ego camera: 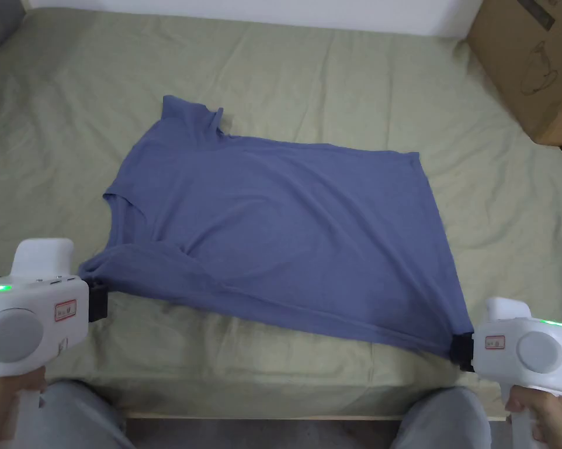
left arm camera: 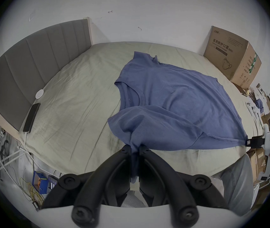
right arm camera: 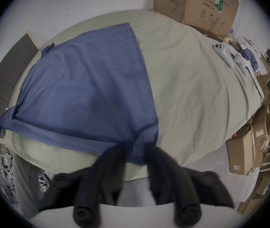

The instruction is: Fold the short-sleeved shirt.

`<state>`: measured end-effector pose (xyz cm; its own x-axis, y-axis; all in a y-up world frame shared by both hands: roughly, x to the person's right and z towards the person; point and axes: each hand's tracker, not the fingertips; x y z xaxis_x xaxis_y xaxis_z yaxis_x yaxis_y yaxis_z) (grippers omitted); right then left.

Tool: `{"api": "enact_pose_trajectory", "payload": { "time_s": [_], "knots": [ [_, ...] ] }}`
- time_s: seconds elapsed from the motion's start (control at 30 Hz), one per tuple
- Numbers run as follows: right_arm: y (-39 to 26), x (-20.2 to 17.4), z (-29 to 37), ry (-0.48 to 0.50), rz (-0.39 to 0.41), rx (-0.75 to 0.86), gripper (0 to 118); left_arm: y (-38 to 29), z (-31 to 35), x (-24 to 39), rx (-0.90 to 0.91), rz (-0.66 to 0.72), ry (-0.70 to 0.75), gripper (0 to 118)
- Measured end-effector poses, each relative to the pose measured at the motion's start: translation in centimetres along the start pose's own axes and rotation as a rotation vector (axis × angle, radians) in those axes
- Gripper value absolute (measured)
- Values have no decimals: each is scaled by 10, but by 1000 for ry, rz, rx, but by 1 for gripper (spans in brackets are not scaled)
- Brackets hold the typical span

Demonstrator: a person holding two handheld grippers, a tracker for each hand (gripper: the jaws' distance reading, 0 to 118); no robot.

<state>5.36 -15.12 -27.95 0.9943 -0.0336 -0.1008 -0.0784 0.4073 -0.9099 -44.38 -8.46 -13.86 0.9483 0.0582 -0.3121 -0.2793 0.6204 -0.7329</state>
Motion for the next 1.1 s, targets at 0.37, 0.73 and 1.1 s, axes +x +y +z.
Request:
{"api": "enact_pose_trajectory", "payload": {
  "time_s": [0.37, 0.73, 1.1],
  "knots": [
    [72, 5, 73, 120, -46, 181, 6, 41, 4, -16, 44, 135, -65, 6],
    [199, -24, 14, 41, -83, 194, 6, 145, -82, -13, 20, 167, -51, 7],
    [266, -39, -67, -16, -92, 93, 40, 174, -172, -11, -91, 206, 122, 87]
  ]
}}
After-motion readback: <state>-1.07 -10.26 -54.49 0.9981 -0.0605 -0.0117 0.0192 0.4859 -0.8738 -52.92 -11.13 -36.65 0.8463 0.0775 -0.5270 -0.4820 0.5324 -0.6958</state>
